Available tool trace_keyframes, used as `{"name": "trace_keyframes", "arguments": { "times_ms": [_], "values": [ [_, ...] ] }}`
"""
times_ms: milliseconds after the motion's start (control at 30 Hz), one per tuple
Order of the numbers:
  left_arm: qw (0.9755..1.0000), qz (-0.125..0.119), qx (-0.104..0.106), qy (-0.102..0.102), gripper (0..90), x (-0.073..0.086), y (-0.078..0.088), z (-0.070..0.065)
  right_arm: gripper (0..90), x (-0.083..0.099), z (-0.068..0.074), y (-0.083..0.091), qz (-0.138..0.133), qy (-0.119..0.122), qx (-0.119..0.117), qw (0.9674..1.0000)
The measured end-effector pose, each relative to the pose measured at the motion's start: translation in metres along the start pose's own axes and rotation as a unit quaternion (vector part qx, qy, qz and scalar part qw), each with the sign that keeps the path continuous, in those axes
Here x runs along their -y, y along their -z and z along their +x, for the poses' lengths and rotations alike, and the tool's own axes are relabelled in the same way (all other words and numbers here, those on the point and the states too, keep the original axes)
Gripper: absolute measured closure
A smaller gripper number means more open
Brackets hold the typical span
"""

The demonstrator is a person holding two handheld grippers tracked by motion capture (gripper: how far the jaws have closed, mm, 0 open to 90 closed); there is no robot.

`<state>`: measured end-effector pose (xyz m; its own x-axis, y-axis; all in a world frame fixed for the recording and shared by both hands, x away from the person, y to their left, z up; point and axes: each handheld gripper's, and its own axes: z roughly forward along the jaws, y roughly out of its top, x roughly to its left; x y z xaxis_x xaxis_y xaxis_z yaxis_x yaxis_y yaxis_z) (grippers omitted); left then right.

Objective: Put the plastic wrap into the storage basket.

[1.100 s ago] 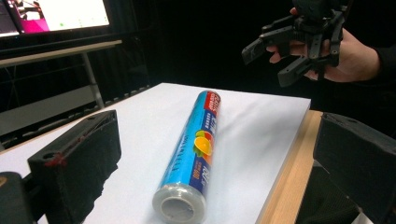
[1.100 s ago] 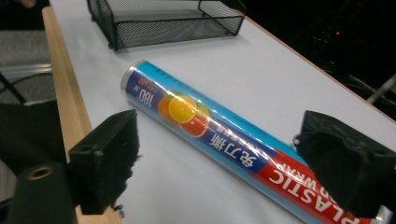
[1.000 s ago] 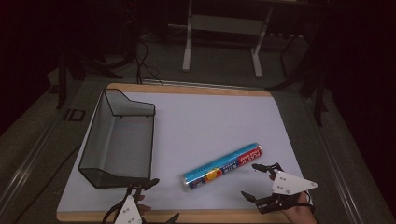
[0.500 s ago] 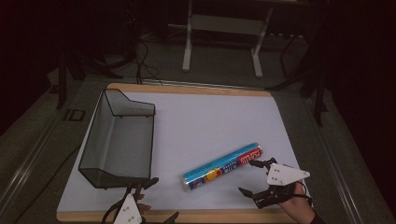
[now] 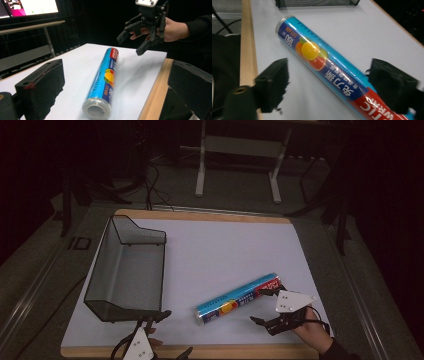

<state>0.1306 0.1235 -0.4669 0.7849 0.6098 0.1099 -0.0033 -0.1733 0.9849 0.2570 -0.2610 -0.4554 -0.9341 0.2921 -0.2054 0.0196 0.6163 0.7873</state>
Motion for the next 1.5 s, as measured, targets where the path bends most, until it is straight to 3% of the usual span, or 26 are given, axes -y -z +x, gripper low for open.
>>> {"name": "trace_keyframes", "arguments": {
  "times_ms": [33,133,267,400,433,567,633,667,733,800,867,900,1000,1033,1100,1133,1200,1233,1267,1300,1333,1367,1400,1433,1467,1500],
  "values": [
    [1.0000,0.000,0.000,-0.001,1.7,0.000,0.000,0.000,19.8,-0.001,-0.001,-0.003,0.010,0.013,-0.002,0.9999],
    [1.0000,0.000,-0.001,-0.001,1.7,0.000,0.000,0.000,13.6,-0.005,-0.002,-0.008,0.056,0.020,0.009,0.9982],
    [1.0000,0.002,-0.004,0.001,1.7,0.001,0.000,0.000,11.3,-0.008,-0.009,-0.015,0.088,0.003,-0.016,0.9960],
    [1.0000,0.005,-0.006,0.001,1.7,0.001,0.000,-0.001,11.4,-0.010,-0.016,-0.021,0.110,0.006,-0.027,0.9936],
    [0.9999,0.007,-0.010,0.002,1.7,0.002,0.000,-0.002,11.3,-0.012,-0.023,-0.025,0.125,-0.005,-0.047,0.9910],
    [0.9998,0.010,-0.017,0.003,1.7,0.002,0.002,-0.003,11.2,-0.017,-0.031,-0.030,0.147,0.001,-0.057,0.9875],
    [0.9997,0.010,-0.022,0.005,1.7,0.002,0.003,-0.005,10.7,-0.020,-0.033,-0.033,0.158,0.016,-0.042,0.9864],
    [0.9995,0.010,-0.029,0.006,1.7,0.002,0.004,-0.006,10.7,-0.022,-0.032,-0.036,0.171,0.044,-0.020,0.9841],
    [0.9994,0.011,-0.032,0.007,1.7,0.002,0.005,-0.007,10.2,-0.024,-0.034,-0.040,0.185,0.057,-0.044,0.9800],
    [0.9992,0.012,-0.038,0.007,1.7,0.002,0.007,-0.008,10.2,-0.025,-0.035,-0.042,0.190,0.059,-0.049,0.9788],
    [0.9988,0.014,-0.045,0.008,1.7,0.003,0.009,-0.010,10.2,-0.027,-0.036,-0.046,0.205,0.067,-0.067,0.9742],
    [0.9986,0.015,-0.049,0.009,1.7,0.003,0.011,-0.010,10.2,-0.028,-0.036,-0.049,0.207,0.077,-0.064,0.9731],
    [0.9980,0.015,-0.060,0.013,1.7,0.003,0.014,-0.012,10.2,-0.034,-0.033,-0.060,0.231,0.099,-0.075,0.9651],
    [0.9978,0.015,-0.063,0.014,1.7,0.004,0.015,-0.012,10.2,-0.034,-0.033,-0.060,0.231,0.099,-0.075,0.9651],
    [0.9973,0.014,-0.070,0.018,1.7,0.005,0.018,-0.013,10.2,-0.039,-0.033,-0.067,0.244,0.123,-0.079,0.9587],
    [0.9973,0.014,-0.070,0.018,1.7,0.005,0.018,-0.013,10.2,-0.039,-0.033,-0.067,0.244,0.123,-0.079,0.9587],
    [0.9966,0.014,-0.078,0.020,1.7,0.005,0.022,-0.014,10.2,-0.044,-0.037,-0.076,0.261,0.137,-0.087,0.9517],
    [0.9966,0.014,-0.078,0.020,1.7,0.005,0.022,-0.014,10.2,-0.044,-0.037,-0.076,0.261,0.137,-0.087,0.9517],
    [0.9965,0.014,-0.080,0.021,1.7,0.005,0.022,-0.014,10.2,-0.046,-0.040,-0.083,0.277,0.140,-0.105,0.9449],
    [0.9963,0.014,-0.082,0.023,1.7,0.005,0.023,-0.015,10.2,-0.047,-0.041,-0.086,0.281,0.147,-0.112,0.9417],
    [0.9960,0.016,-0.085,0.022,1.7,0.006,0.024,-0.015,10.2,-0.047,-0.041,-0.086,0.281,0.147,-0.112,0.9417],
    [0.9958,0.016,-0.088,0.023,1.7,0.006,0.025,-0.016,10.2,-0.049,-0.041,-0.093,0.294,0.162,-0.122,0.9340],
    [0.9956,0.016,-0.089,0.024,1.7,0.006,0.026,-0.016,10.5,-0.051,-0.042,-0.095,0.297,0.166,-0.128,0.9315],
    [0.9954,0.016,-0.091,0.024,1.7,0.006,0.027,-0.016,10.5,-0.051,-0.042,-0.095,0.297,0.166,-0.128,0.9315],
    [0.9949,0.017,-0.096,0.024,1.7,0.006,0.029,-0.017,12.4,-0.053,-0.043,-0.100,0.302,0.178,-0.144,0.9253],
    [0.9949,0.017,-0.096,0.024,1.7,0.006,0.029,-0.017,13.4,-0.055,-0.043,-0.102,0.305,0.183,-0.148,0.9228]
  ]
}}
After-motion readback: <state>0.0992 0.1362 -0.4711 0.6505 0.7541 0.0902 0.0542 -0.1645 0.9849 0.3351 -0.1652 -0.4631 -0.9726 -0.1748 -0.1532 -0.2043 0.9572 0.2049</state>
